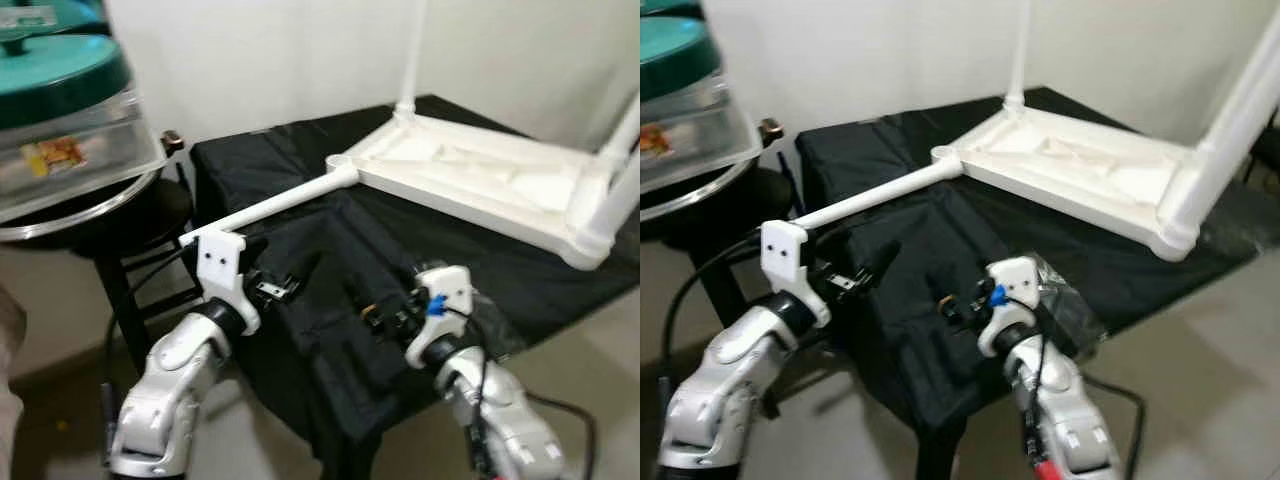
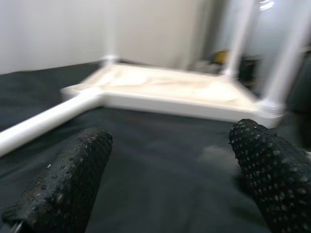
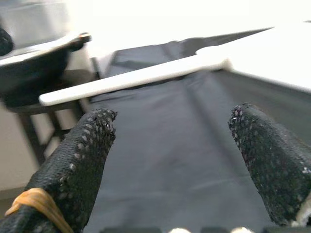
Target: Building children table
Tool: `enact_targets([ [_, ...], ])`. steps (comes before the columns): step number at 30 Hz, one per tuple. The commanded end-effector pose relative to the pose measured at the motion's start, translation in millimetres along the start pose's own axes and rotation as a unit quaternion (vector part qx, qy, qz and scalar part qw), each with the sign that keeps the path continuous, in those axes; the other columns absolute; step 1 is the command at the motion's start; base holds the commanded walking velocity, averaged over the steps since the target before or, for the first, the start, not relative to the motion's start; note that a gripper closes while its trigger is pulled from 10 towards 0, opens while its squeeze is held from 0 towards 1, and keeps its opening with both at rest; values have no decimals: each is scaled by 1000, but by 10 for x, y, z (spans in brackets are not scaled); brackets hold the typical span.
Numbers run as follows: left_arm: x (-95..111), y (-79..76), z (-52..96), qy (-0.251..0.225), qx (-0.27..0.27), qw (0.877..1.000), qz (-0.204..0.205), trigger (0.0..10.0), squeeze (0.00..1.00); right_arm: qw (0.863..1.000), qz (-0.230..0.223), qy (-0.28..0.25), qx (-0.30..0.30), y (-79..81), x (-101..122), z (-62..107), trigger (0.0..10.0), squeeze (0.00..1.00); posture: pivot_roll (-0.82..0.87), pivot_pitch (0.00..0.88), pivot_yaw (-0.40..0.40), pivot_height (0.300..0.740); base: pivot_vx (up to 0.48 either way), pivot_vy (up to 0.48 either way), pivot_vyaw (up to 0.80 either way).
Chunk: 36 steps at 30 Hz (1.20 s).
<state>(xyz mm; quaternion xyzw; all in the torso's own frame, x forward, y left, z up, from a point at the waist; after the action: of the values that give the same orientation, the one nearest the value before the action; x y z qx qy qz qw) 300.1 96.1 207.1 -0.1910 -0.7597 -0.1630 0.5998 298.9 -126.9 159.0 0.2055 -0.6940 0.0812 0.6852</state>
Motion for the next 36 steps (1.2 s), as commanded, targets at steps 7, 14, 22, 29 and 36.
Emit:
enact_targets([
  [7,97,36,0,-21,1,1000,-4,10000,0,1000,8,-5,14,66,-3,-34,10000,0,-55,79,-1,740,249,0,0],
  [14,177,-6,-57,-36,-14,999,-5,10000,0,1000,6,-7,15,76,-10,-36,10000,0,-63,78,4,740,381,0,-571],
  [22,243,-38,-97,-45,-21,999,-5,10000,0,1000,10,-1,22,83,-28,-34,10000,0,-63,77,4,740,382,0,0],
  [29,296,47,-142,-49,10,999,-16,10000,0,1000,7,0,25,97,-35,-29,10000,0,-65,78,7,740,186,0,0],
  [36,464,111,-242,-60,7,997,-45,10000,0,1000,5,1,29,116,-45,-21,10000,0,-65,81,14,740,0,0,0],
])
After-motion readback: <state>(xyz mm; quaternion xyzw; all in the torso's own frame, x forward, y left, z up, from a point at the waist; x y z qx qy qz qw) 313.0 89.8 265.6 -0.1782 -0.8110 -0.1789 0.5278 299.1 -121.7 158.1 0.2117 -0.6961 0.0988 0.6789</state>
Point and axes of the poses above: a point about 5 cm out from each wrist's last joint towards the gripper, its own z axis pointing back from the gripper into the wrist, its own x axis along the axis of the wrist's last joint, y = z × x, the point moved 3 cm from there along -z, pointing out of the wrist towards the gripper, and after that the axes turned 7 degrees about -z, right-handed, at the moved point
